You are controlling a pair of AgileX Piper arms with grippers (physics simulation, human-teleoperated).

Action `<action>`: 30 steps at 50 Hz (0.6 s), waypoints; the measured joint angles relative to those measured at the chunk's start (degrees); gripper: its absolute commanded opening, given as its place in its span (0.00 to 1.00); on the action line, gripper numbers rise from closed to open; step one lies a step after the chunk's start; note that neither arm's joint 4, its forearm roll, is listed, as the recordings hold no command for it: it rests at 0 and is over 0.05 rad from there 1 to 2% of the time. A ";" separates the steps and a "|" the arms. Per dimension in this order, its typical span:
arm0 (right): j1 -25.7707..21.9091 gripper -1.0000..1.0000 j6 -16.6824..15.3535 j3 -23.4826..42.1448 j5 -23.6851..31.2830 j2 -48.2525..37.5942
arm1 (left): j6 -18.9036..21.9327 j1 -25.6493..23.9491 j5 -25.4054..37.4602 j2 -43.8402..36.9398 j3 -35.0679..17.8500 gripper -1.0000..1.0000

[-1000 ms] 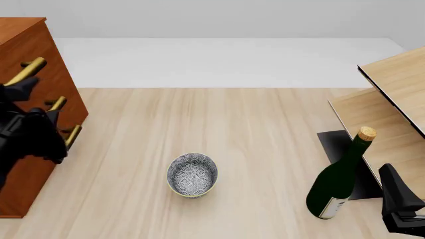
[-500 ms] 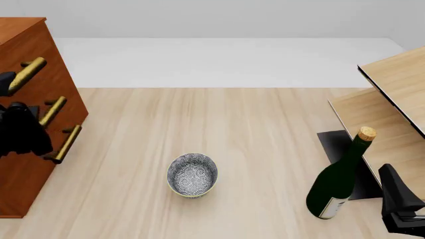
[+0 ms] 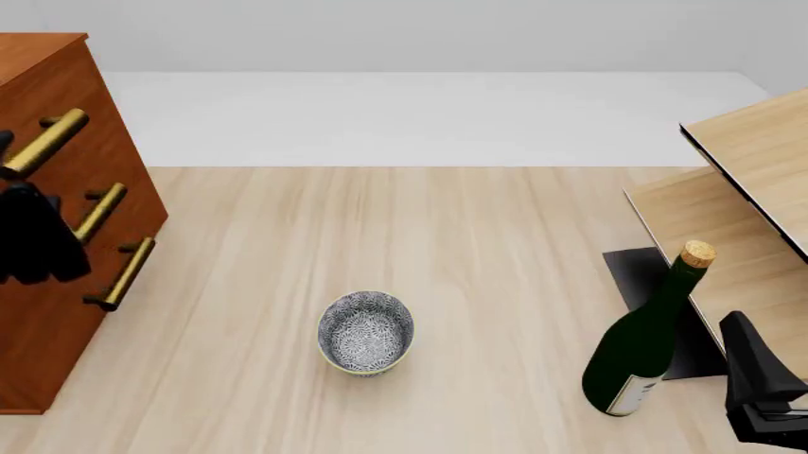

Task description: Close the bottom drawer of the cabinet and open the top drawer.

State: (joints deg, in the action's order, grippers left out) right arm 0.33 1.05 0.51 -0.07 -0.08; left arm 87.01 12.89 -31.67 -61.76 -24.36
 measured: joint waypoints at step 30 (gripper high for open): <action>-0.04 1.00 0.06 -0.01 -0.08 -0.04 | -0.58 3.05 -1.27 -3.77 -2.04 1.00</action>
State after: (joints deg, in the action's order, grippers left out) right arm 0.30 1.11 0.50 -0.15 -0.12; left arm 86.43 15.94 -32.94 -65.53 -26.40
